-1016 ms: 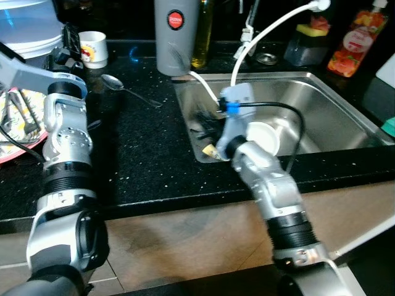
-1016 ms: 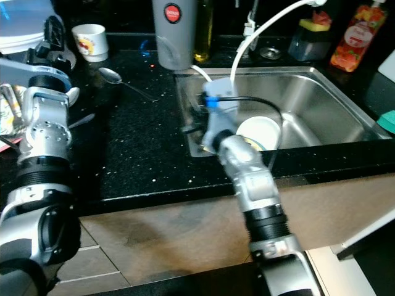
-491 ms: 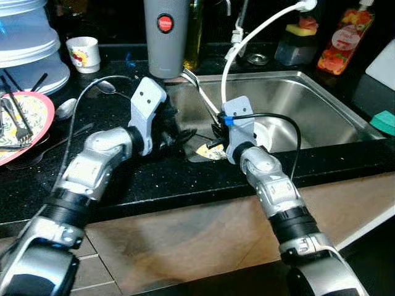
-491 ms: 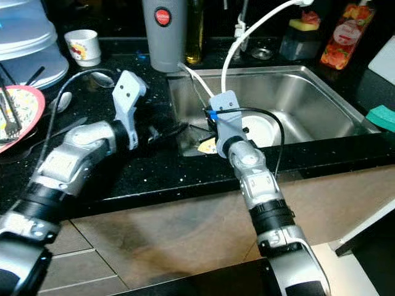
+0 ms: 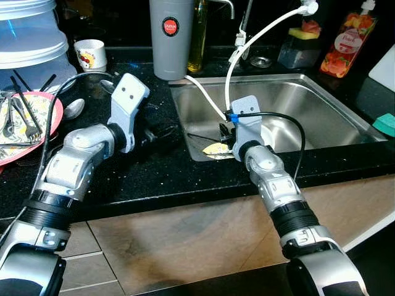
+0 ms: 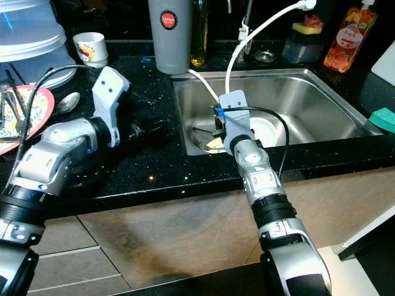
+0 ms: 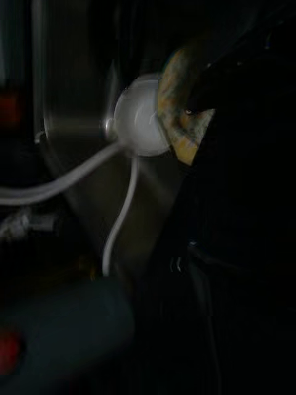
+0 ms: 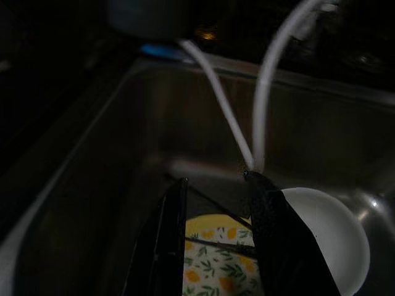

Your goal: Kitchen organization

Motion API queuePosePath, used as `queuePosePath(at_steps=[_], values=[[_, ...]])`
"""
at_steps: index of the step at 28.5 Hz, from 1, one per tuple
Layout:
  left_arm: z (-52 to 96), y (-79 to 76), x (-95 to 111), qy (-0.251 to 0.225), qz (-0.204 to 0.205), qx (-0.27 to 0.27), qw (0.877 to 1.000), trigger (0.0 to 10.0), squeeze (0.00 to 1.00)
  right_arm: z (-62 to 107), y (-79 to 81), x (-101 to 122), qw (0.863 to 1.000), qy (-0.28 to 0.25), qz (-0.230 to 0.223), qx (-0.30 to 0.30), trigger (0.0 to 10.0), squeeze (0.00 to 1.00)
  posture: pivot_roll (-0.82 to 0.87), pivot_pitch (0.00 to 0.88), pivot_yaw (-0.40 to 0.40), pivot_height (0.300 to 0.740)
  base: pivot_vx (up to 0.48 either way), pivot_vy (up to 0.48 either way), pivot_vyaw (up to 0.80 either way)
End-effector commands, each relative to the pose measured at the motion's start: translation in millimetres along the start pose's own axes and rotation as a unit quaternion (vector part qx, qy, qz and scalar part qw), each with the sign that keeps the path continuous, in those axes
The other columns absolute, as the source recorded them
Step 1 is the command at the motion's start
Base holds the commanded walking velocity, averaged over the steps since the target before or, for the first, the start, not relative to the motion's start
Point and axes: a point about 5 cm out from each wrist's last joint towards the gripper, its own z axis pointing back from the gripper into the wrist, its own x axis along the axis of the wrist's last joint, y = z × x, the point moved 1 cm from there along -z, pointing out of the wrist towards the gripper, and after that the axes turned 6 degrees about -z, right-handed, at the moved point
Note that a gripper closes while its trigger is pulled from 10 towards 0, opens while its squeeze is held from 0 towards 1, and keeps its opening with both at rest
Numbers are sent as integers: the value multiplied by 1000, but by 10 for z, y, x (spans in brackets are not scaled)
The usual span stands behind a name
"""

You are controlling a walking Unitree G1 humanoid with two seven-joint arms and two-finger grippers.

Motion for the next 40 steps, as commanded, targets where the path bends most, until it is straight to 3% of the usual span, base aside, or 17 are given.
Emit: queuePosePath(at_steps=[1,4,6,7,9,10,12,13,15,16,19,20,22,26,29,33,40], values=[[11,117,195,-73,56,39,995,10000,0,-8,-99,87,994,-28,-101,-17,10000,0,131,153,-11,740,0,0,0],[42,133,286,-118,114,35,986,10000,0,-13,-100,169,983,-47,-176,-1,10000,0,131,153,-11,740,0,0,0],[253,-172,435,-206,213,-123,947,10000,0,41,-31,363,930,-84,-346,94,10000,0,130,155,-9,740,0,0,0],[353,-322,463,-219,230,-192,928,10000,0,79,11,427,910,-93,-381,138,10000,0,127,156,-8,740,0,0,0],[460,-506,422,-203,226,-261,917,10000,0,159,90,478,884,-92,-409,206,10000,0,127,156,-8,740,0,0,0],[460,-506,422,-203,226,-261,917,10000,0,159,90,478,884,-92,-409,206,10000,0,127,156,-8,740,0,0,0],[629,-777,263,-149,220,-333,905,10000,0,464,257,526,834,-80,-401,371,10000,0,121,161,-10,740,0,0,0],[629,-777,263,-149,220,-333,905,10000,0,464,257,526,834,-80,-401,371,10000,0,121,161,-10,740,0,0,0],[745,-912,190,-118,236,-369,891,10000,0,726,348,491,784,-54,-407,466,10000,0,121,163,-11,740,0,0,0],[745,-912,190,-118,236,-369,891,10000,0,726,348,491,784,-54,-407,466,10000,0,121,163,-11,740,0,0,0],[921,-1076,173,-82,272,-415,864,10000,0,981,418,402,735,-7,-426,528,10000,0,121,166,-14,740,0,0,0],[921,-1076,173,-82,272,-415,864,10000,0,981,418,402,735,-7,-426,528,10000,0,121,166,-14,740,0,0,0],[1034,-1186,167,-65,289,-436,850,10000,0,1097,445,315,708,25,-442,550,10000,0,123,169,-16,740,0,0,0],[1115,-1277,156,-53,299,-455,837,10000,0,1192,460,256,687,48,-451,567,10000,0,123,169,-16,740,0,0,0],[1238,-1466,18,14,306,-478,823,10000,0,1352,515,123,674,101,-433,590,10000,0,124,162,-22,740,0,0,0],[1296,-1603,-228,86,316,-469,820,10000,0,1475,602,-152,690,187,-370,593,10000,0,120,157,-21,740,0,0,0],[1439,-1862,-629,214,333,-444,804,10000,0,1624,696,-558,688,289,-326,580,10000,0,120,146,-20,740,0,0,0]])
